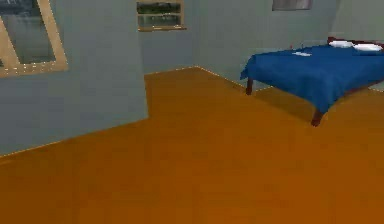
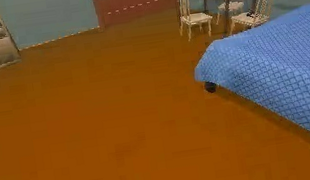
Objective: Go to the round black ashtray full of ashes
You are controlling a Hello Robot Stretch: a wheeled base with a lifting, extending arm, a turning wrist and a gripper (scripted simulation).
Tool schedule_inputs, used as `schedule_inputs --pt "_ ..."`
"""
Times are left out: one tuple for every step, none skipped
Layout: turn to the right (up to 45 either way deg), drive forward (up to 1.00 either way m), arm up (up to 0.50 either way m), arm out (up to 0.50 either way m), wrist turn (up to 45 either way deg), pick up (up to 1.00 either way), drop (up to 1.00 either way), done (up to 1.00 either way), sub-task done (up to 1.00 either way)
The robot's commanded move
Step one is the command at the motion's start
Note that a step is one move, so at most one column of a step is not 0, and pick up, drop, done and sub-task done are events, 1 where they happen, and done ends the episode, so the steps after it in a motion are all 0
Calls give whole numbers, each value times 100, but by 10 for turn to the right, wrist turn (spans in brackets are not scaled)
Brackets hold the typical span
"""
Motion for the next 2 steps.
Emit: schedule_inputs --pt "-450 0 0 0 0 0 0 0 0" --pt "-450 0 0 0 0 0 0 0 0"
